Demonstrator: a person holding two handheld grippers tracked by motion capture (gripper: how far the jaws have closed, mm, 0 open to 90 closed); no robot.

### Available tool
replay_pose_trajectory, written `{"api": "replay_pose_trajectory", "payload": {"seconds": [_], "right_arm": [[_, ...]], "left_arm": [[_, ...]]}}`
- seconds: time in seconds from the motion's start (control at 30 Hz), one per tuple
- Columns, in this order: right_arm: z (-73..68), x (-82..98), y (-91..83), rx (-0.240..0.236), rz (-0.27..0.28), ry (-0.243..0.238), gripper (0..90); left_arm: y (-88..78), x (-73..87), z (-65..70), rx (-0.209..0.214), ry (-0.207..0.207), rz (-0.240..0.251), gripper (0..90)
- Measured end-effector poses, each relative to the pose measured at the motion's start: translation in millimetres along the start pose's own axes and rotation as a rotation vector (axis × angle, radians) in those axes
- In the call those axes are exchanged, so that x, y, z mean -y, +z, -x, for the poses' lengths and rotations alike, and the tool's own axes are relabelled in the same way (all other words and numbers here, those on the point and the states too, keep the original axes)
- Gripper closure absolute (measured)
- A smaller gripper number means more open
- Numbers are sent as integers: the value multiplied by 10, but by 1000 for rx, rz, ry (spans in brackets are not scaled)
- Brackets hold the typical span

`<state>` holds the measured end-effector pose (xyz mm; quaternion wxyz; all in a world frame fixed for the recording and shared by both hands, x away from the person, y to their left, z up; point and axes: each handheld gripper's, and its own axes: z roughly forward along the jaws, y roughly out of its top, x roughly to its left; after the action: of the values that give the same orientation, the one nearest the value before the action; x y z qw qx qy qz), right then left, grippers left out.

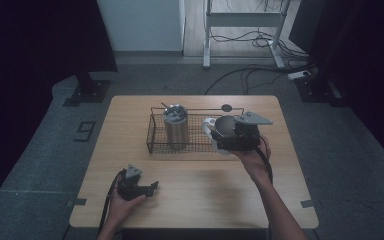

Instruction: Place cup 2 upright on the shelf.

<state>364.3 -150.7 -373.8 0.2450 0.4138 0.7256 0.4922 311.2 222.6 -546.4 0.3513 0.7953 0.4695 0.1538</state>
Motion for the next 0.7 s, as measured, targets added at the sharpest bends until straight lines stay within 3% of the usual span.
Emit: {"api": "replay_pose_trajectory", "payload": {"seconds": [0.7], "right_arm": [[137,-119,214,11,-7,-3,63]], "left_arm": [[-4,0,-8,5,-3,-1,141]]}}
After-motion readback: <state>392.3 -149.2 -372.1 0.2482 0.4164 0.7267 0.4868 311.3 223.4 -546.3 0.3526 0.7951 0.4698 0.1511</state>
